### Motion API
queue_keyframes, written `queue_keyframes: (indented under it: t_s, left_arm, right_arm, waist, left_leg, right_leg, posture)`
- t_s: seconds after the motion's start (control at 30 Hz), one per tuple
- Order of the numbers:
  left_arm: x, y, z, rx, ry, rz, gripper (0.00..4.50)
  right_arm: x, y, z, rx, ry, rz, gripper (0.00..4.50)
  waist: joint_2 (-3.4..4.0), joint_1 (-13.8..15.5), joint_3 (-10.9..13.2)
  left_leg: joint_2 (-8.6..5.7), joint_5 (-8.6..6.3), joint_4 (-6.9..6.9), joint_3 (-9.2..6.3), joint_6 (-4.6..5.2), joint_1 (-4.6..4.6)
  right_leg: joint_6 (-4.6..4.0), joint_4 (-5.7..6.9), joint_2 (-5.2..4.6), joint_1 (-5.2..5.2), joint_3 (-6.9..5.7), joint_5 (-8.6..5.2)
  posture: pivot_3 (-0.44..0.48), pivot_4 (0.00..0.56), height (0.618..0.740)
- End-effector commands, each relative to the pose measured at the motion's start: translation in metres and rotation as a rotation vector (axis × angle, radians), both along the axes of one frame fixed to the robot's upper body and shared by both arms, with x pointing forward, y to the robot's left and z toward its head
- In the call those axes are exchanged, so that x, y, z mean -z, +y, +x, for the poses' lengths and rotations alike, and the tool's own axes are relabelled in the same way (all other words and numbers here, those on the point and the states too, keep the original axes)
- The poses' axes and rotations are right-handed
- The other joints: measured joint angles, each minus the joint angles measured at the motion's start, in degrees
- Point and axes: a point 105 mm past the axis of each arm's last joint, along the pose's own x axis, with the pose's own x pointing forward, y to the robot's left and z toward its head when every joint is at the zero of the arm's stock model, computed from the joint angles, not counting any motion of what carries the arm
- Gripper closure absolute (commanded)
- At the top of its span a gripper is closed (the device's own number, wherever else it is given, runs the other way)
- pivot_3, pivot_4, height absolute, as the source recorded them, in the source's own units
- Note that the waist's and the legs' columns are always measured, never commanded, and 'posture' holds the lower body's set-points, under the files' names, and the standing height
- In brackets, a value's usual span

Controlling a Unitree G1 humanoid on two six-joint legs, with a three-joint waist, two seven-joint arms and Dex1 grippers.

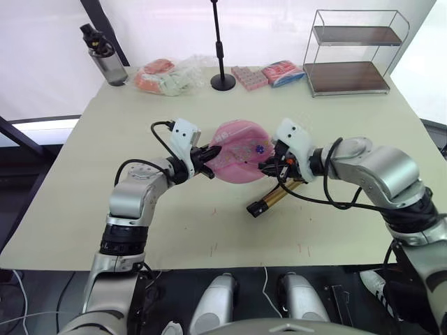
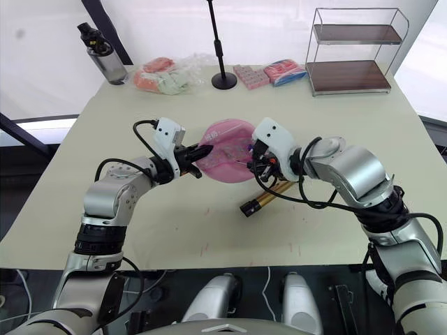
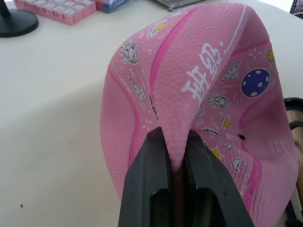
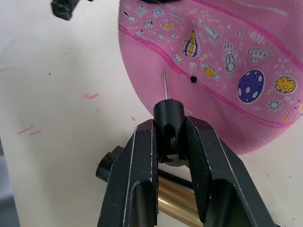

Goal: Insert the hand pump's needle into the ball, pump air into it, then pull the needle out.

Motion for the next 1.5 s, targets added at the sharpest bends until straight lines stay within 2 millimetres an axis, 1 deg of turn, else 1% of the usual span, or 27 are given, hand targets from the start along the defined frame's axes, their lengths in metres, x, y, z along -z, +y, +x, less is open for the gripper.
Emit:
queue_keyframes:
  t_s: [0.03,0.17,0.23,0.3,0.4,0.53,0.8,1.0,1.2,1.3,1.5]
  left_arm:
    - [-0.01,-0.009,0.0,0.047,-0.077,0.037,4.48]
    - [-0.012,-0.011,0.003,0.055,-0.109,0.043,4.48]
    - [-0.016,-0.012,0.004,0.065,-0.135,0.045,4.48]
    - [-0.017,-0.013,0.004,0.072,-0.152,0.053,4.48]
    - [-0.014,-0.014,0.003,0.084,-0.161,0.062,4.48]
    - [-0.007,-0.016,0.001,0.095,-0.163,0.074,4.48]
    - [-0.002,-0.016,0.002,0.087,-0.165,0.08,4.48]
    - [0.001,-0.015,0.001,0.077,-0.16,0.082,4.48]
    - [0.002,-0.014,0.0,0.073,-0.157,0.083,4.48]
    - [0.002,-0.014,0.0,0.072,-0.157,0.086,4.48]
    - [0.002,-0.013,0.0,0.074,-0.155,0.092,4.48]
  right_arm:
    - [-0.005,0.004,0.002,0.017,0.055,-0.009,4.14]
    - [-0.01,0.004,0.01,0.065,0.101,-0.026,4.14]
    - [-0.01,0.006,0.011,0.095,0.186,-0.045,4.14]
    - [-0.008,0.007,0.013,0.127,0.235,-0.068,4.14]
    - [-0.009,0.008,0.019,0.176,0.255,-0.085,4.14]
    - [-0.011,0.01,0.021,0.194,0.288,-0.094,4.14]
    - [-0.016,0.016,0.027,0.201,0.284,-0.097,4.14]
    - [-0.012,0.022,0.03,0.183,0.252,-0.138,4.14]
    - [-0.009,0.029,0.031,0.18,0.274,-0.144,4.14]
    - [-0.01,0.029,0.034,0.189,0.267,-0.142,4.14]
    - [-0.005,0.023,0.038,0.213,0.266,-0.16,4.14]
  waist:
    - [0.0,-0.1,0.0]
    - [0.0,-0.1,0.0]
    - [0.0,-0.1,0.0]
    - [0.0,-0.2,0.0]
    - [0.01,-0.2,0.0]
    - [0.01,-0.2,0.0]
    - [0.01,-0.2,0.0]
    - [0.02,-0.3,0.0]
    - [0.02,-0.3,0.0]
    - [0.02,-0.3,0.0]
    - [0.03,-0.3,0.0]
  left_leg:
    - [0.0,0.0,0.0,0.0,0.0,0.0]
    - [0.0,0.03,0.0,-0.02,-0.04,-0.02]
    - [0.0,0.03,0.0,-0.01,-0.04,-0.02]
    - [0.0,0.03,0.0,-0.01,-0.04,-0.04]
    - [0.0,0.03,0.0,0.0,-0.05,-0.08]
    - [-0.02,0.03,0.0,0.01,-0.05,-0.11]
    - [-0.02,0.03,0.0,0.0,-0.05,-0.12]
    - [-0.03,0.03,0.0,0.0,-0.05,-0.12]
    - [-0.03,0.04,0.0,0.0,-0.06,-0.11]
    - [-0.03,0.04,0.0,-0.01,-0.06,-0.11]
    - [-0.03,0.04,0.0,0.0,-0.07,-0.11]
  right_leg:
    - [0.0,0.01,0.0,0.0,0.0,0.0]
    - [-0.03,0.06,0.01,-0.05,0.0,0.02]
    - [-0.04,0.06,0.01,-0.06,0.0,0.02]
    - [-0.04,0.07,0.01,-0.1,0.01,0.02]
    - [-0.05,0.1,0.01,-0.15,0.02,0.03]
    - [-0.05,0.09,-0.01,-0.16,0.01,0.03]
    - [-0.05,0.14,-0.01,-0.19,0.01,0.03]
    - [-0.05,0.14,-0.01,-0.19,0.01,0.03]
    - [-0.05,0.17,0.0,-0.19,0.01,0.03]
    - [-0.05,0.17,0.0,-0.19,0.0,0.03]
    - [-0.05,0.17,0.0,-0.19,0.01,0.03]
  posture:
    - [0.0,0.15,0.74]
    - [0.0,0.15,0.74]
    - [0.0,0.15,0.74]
    - [0.0,0.15,0.74]
    - [0.0,0.15,0.74]
    - [0.0,0.15,0.74]
    - [0.0,0.15,0.74]
    - [0.0,0.15,0.74]
    - [0.0,0.15,0.74]
    - [0.0,0.15,0.74]
    - [0.0,0.15,0.74]
